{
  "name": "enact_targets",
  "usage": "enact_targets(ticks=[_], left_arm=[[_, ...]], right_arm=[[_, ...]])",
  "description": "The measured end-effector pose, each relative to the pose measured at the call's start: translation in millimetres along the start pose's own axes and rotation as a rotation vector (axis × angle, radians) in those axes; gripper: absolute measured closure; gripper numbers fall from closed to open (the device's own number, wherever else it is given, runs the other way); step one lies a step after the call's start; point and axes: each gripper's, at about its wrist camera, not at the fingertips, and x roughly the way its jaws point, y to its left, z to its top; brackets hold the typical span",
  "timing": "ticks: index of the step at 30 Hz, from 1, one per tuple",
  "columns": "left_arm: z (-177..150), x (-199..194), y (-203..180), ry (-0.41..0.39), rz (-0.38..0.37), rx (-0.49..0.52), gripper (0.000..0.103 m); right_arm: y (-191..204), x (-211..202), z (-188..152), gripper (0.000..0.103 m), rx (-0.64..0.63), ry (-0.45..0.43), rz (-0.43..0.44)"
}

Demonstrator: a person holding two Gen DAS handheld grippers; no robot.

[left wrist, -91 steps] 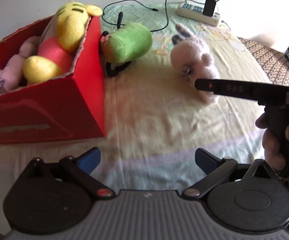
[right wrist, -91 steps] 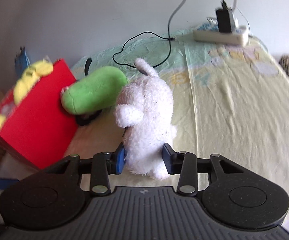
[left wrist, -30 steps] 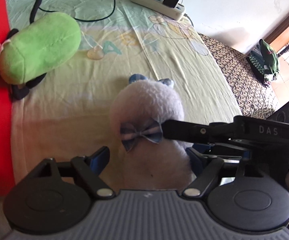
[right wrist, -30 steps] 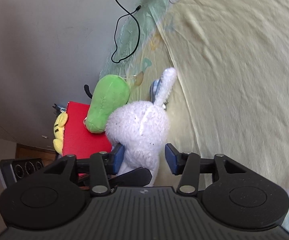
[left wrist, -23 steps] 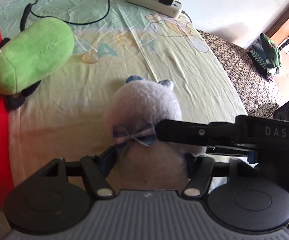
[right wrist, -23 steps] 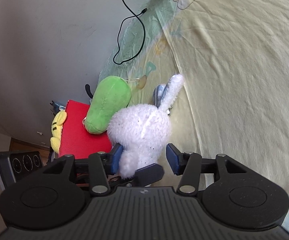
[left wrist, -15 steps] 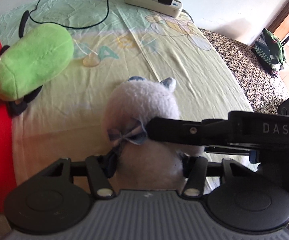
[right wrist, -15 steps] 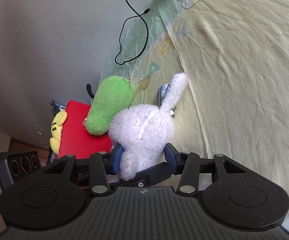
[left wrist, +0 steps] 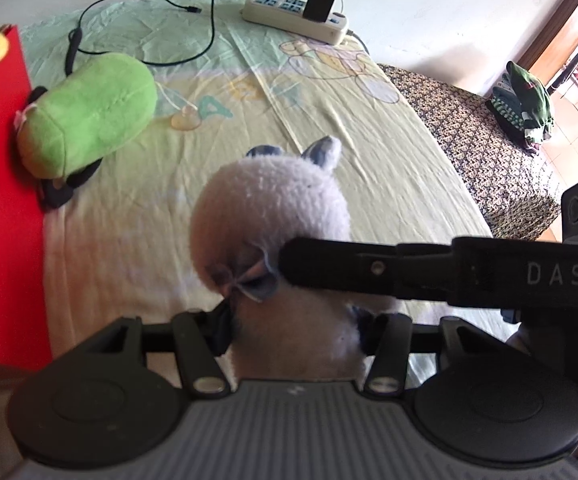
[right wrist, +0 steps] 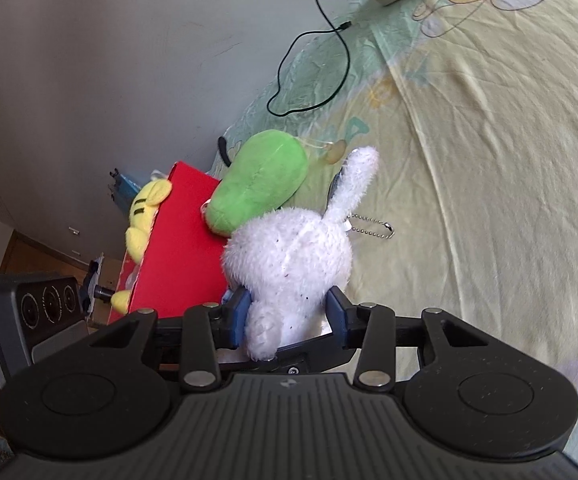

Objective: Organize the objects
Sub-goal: 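Lift the white bunny with the right tool and carry it toward the box, then lower the held white bunny into the red box with the right tool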

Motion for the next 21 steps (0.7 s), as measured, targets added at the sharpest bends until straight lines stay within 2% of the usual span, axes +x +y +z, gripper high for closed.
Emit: enact_targets(ticks=[12, 21], left_arm=[[-33, -53, 9, -0.074, 0.035, 0.005, 0.051], [-51, -101, 28, -0.161, 0.028, -0.020, 0.051]], right_arm=[[53, -5, -29, 0.060, -0.198, 0.028, 0.052], [86, -3, -40, 0.060, -0.268, 0.008, 0.131]])
